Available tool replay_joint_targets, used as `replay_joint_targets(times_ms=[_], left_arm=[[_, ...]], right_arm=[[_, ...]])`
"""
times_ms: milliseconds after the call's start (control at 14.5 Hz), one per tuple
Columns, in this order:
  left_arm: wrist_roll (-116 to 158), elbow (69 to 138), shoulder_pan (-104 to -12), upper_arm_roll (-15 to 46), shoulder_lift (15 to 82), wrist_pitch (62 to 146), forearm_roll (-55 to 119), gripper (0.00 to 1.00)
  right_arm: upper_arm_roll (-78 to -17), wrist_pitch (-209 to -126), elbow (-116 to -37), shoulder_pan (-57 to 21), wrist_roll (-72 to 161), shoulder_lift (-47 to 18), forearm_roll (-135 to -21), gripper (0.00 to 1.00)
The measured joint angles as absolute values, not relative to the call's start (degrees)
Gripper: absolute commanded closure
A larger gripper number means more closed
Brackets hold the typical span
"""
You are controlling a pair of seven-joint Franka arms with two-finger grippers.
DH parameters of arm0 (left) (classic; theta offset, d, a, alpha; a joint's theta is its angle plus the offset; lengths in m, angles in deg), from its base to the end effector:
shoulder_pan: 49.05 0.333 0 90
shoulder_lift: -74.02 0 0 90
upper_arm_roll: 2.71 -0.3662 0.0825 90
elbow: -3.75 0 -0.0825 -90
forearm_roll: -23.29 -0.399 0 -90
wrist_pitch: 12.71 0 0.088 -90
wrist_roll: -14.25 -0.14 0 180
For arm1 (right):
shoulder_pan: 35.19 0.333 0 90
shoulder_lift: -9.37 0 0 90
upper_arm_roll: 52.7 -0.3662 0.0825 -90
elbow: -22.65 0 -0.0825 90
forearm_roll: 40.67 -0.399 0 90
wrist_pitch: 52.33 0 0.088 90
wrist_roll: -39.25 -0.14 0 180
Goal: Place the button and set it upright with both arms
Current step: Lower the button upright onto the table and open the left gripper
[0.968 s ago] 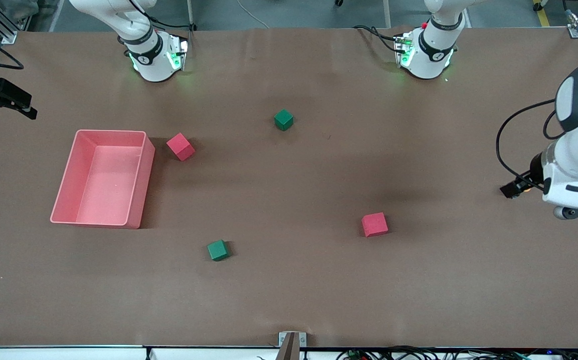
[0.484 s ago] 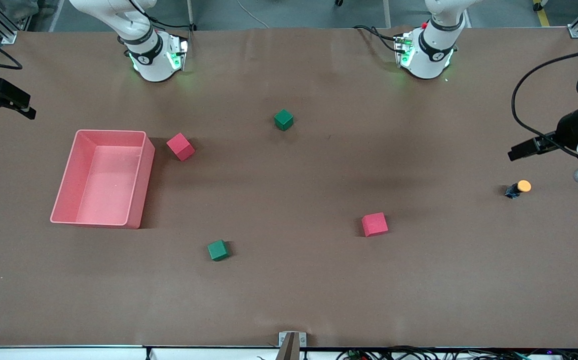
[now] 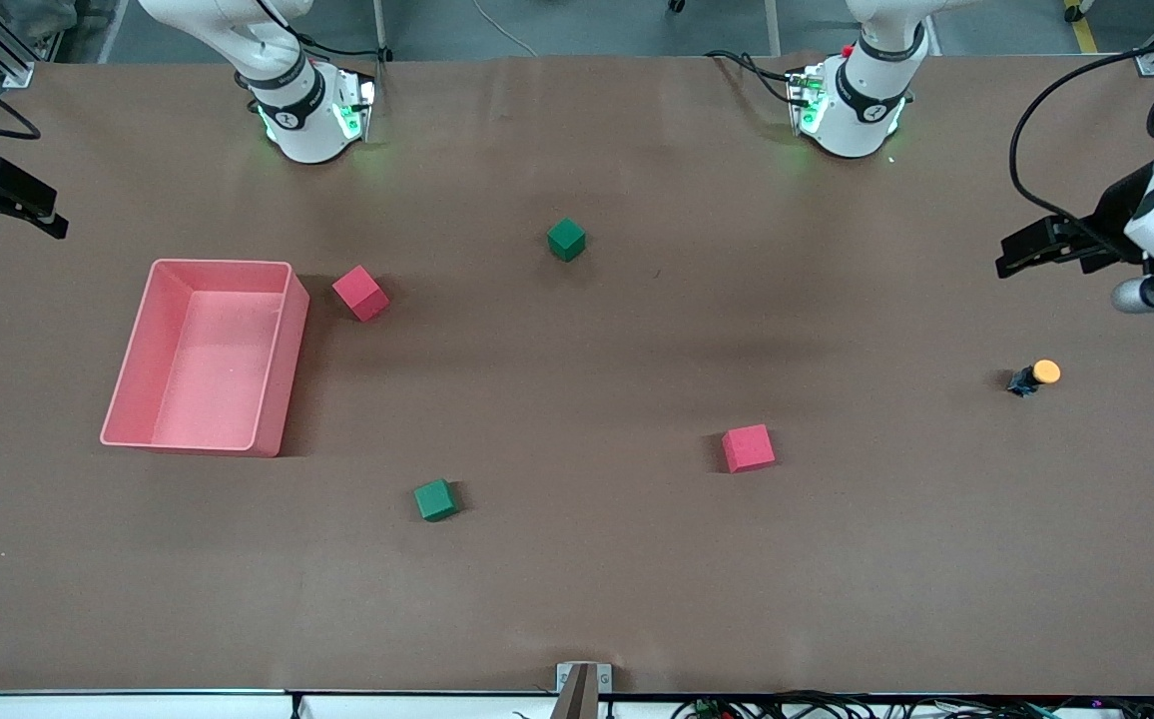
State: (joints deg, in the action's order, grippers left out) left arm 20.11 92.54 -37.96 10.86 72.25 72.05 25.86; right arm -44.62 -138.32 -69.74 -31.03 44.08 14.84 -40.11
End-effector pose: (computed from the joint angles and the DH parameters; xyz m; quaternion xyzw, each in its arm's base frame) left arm 0.5660 -0.0289 0.6276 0.9980 0.0284 -0.0519 0.0223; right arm 0.5256 -0.0416 0.6673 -0.9999 -0.0080 0.0084 0.0025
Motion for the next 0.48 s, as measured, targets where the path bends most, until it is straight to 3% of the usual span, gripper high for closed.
replay_joint_targets(times_ms=[484], left_arm=[[18.4, 92.5, -39.0, 9.4, 72.7, 72.0, 25.9, 0.0]], right_arm=[[-44.6, -138.7, -69.7, -31.0, 44.1, 14.8, -40.1, 0.0]])
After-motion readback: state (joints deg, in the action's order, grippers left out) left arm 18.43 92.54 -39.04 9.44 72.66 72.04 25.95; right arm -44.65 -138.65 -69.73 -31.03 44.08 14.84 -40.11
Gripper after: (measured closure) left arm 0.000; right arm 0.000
